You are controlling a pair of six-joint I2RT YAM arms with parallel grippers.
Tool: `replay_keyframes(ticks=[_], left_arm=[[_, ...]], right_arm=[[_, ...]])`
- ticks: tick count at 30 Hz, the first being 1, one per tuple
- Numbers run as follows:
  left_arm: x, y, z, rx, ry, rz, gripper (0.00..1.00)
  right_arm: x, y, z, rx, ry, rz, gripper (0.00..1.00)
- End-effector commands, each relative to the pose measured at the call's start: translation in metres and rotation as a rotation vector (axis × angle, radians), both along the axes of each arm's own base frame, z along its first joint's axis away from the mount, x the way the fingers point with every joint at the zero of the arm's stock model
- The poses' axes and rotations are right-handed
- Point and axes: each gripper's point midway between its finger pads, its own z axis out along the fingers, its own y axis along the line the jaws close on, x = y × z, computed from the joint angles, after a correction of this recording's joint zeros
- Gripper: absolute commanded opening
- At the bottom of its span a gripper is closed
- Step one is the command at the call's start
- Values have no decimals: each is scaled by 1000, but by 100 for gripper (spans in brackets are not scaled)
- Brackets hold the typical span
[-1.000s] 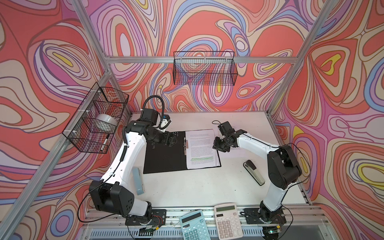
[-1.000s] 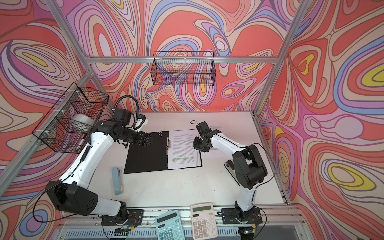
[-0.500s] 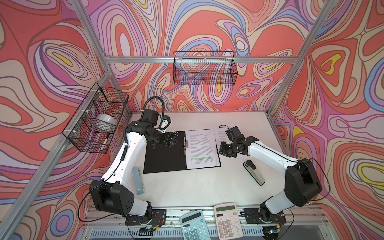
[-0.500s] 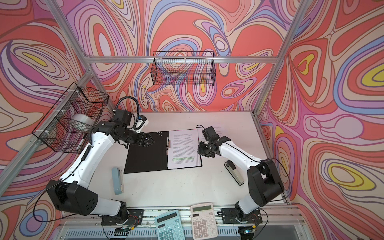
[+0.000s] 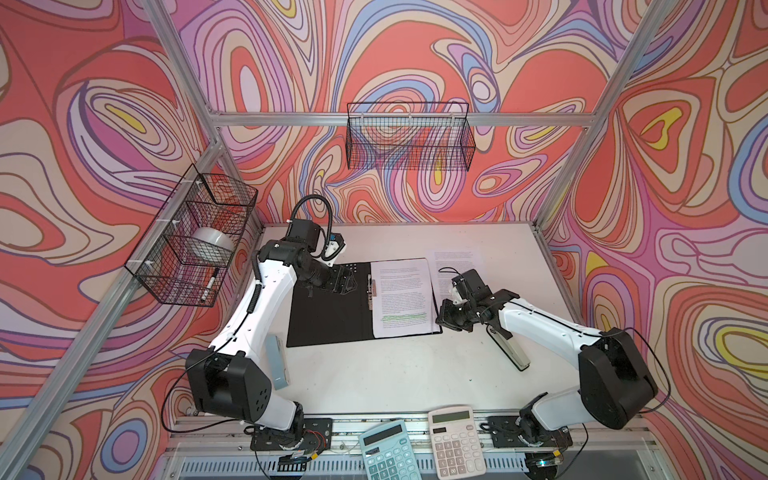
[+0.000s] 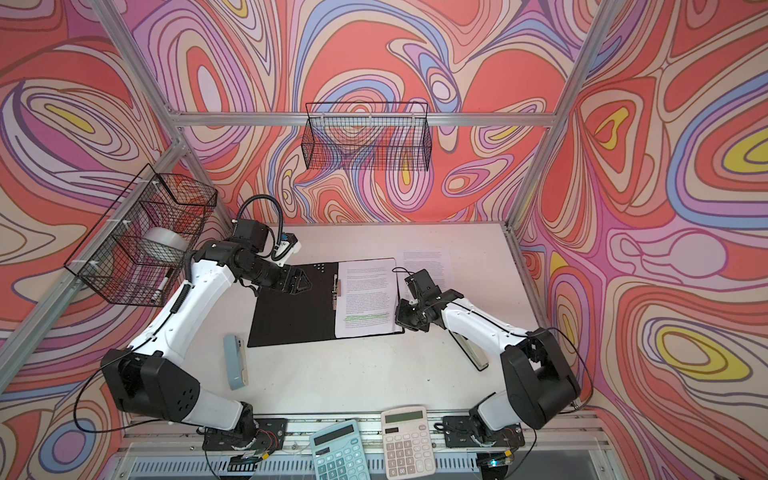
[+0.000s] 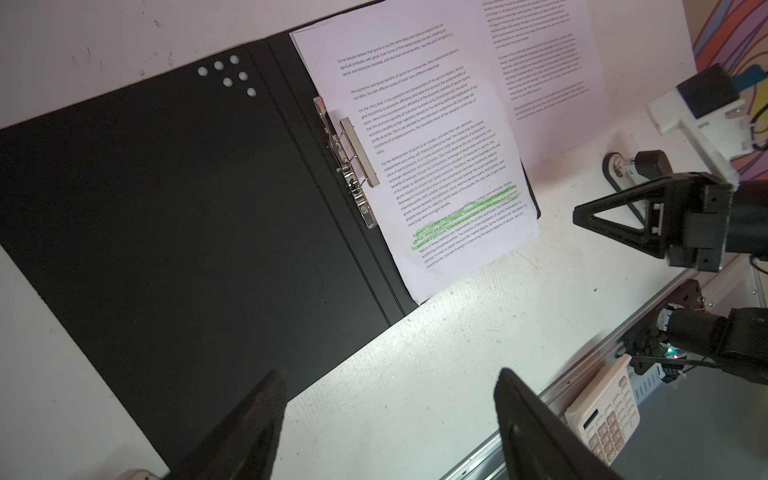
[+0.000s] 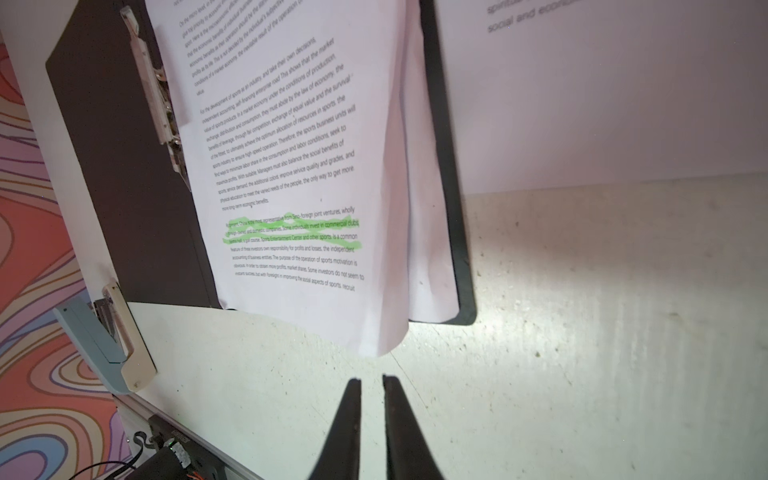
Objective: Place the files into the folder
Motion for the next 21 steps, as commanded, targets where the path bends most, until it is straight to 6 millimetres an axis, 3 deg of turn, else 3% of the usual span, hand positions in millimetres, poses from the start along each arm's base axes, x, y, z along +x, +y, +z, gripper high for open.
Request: replay_keyframes(ticks=[1, 15, 21], left_arm=[[-4, 0, 4, 2, -1, -12, 79], [-4, 1, 0, 12, -1, -13, 79], [-4, -3, -1, 22, -8, -44, 79]], right_arm=[[14, 9, -6, -3, -8, 18, 10], [40, 16, -28, -93, 16, 69, 8], [51, 17, -11, -94, -42, 63, 16]])
